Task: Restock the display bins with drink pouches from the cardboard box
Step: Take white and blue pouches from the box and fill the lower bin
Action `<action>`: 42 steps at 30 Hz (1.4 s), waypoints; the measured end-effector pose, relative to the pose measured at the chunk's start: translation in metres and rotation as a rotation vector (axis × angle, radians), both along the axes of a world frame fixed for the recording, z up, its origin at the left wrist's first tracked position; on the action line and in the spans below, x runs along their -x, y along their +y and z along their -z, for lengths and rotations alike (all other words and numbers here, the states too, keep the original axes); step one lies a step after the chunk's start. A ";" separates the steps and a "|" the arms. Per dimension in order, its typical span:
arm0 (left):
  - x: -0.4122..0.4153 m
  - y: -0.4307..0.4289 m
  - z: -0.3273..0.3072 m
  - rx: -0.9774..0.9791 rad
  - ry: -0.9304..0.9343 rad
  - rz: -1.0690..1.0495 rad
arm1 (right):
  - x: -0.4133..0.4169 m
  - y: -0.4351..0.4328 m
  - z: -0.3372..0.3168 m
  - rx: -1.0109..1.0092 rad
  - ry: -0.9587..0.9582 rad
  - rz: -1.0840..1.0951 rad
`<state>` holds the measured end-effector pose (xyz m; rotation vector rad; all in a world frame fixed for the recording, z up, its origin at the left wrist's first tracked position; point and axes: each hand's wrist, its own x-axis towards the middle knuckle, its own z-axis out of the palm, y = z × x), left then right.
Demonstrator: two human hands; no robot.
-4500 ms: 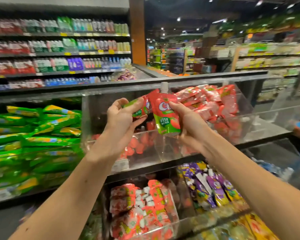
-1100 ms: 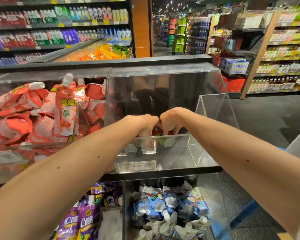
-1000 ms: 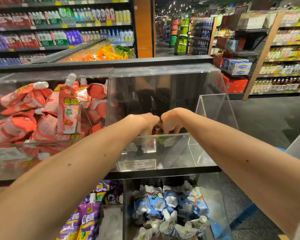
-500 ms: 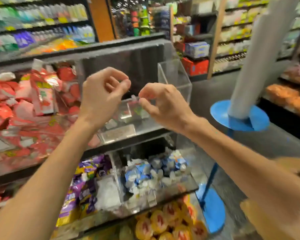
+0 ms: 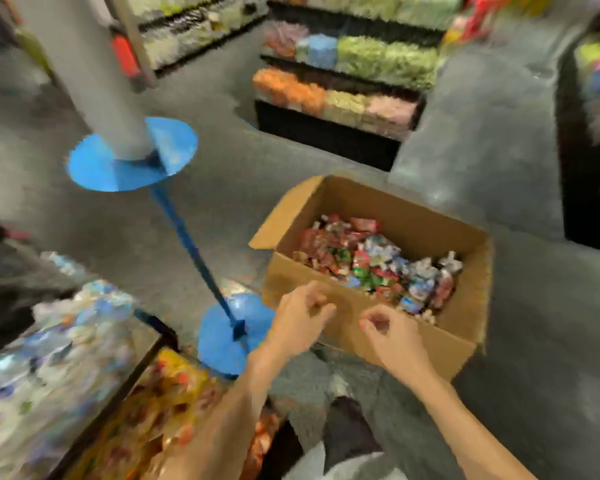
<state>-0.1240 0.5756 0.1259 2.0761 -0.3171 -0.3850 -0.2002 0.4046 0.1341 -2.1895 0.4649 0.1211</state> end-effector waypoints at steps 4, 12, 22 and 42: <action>-0.050 -0.082 0.038 -0.134 0.084 0.137 | -0.042 -0.082 0.047 0.017 0.087 0.148; -0.160 -0.207 0.153 -0.337 0.318 0.180 | -0.143 -0.211 0.173 -0.068 0.453 0.356; -0.205 -0.315 0.252 -0.497 0.311 0.368 | -0.186 -0.277 0.278 -0.646 0.763 1.090; -0.217 -0.329 0.286 -0.978 -0.286 0.742 | -0.182 -0.275 0.335 -0.732 0.757 1.123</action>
